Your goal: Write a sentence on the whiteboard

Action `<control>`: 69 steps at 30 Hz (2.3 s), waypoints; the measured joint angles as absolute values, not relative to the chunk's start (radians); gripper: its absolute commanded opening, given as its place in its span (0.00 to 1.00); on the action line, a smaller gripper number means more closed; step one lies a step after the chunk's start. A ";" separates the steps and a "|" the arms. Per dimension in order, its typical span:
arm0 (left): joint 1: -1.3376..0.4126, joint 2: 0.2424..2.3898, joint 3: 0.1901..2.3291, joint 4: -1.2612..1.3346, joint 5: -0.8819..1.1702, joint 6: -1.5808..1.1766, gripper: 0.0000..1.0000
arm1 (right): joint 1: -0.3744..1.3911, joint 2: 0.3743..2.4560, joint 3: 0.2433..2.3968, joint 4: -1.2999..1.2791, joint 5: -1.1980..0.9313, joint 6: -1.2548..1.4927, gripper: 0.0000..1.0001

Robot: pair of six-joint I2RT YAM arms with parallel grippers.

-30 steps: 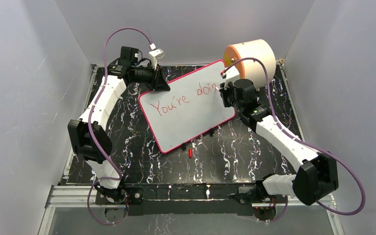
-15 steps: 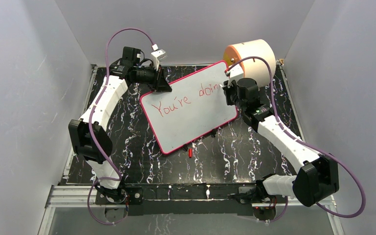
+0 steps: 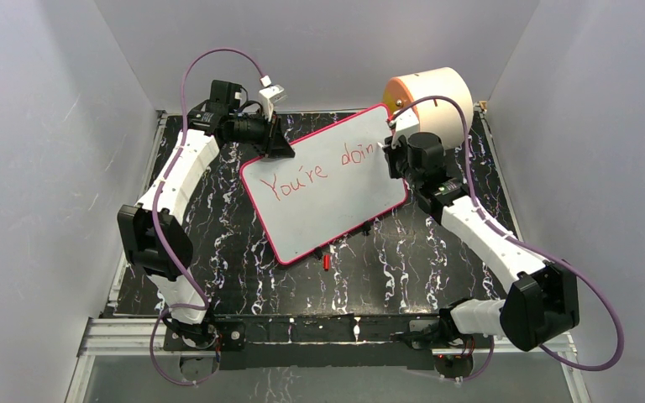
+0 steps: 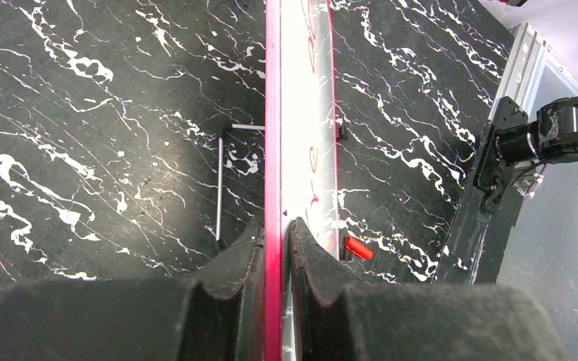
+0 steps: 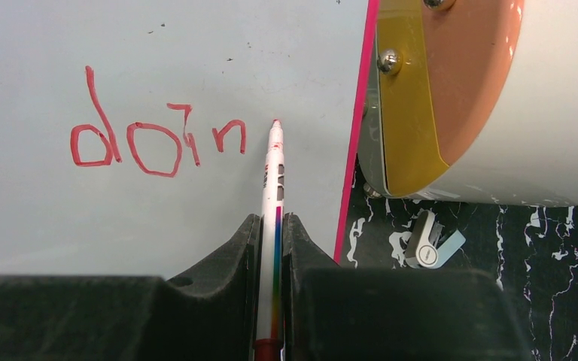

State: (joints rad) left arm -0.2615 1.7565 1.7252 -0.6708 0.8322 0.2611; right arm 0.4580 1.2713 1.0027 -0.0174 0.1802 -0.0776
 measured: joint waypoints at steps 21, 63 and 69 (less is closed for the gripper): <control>-0.262 1.757 1.725 -0.673 0.827 0.260 0.00 | 0.451 1.285 1.004 0.032 0.131 -0.079 0.00; -0.262 1.757 1.725 -0.673 0.826 0.259 0.00 | 0.439 1.266 0.979 -0.035 0.136 -0.082 0.00; -0.262 1.757 1.725 -0.673 0.826 0.258 0.00 | 0.438 1.267 0.972 -0.014 0.137 -0.082 0.00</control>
State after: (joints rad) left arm -0.2615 1.7573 1.7252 -0.6731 0.8265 0.2584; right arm 0.4381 1.2667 0.9718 -0.0139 0.1371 -0.0818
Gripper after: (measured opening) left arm 0.105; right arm 0.202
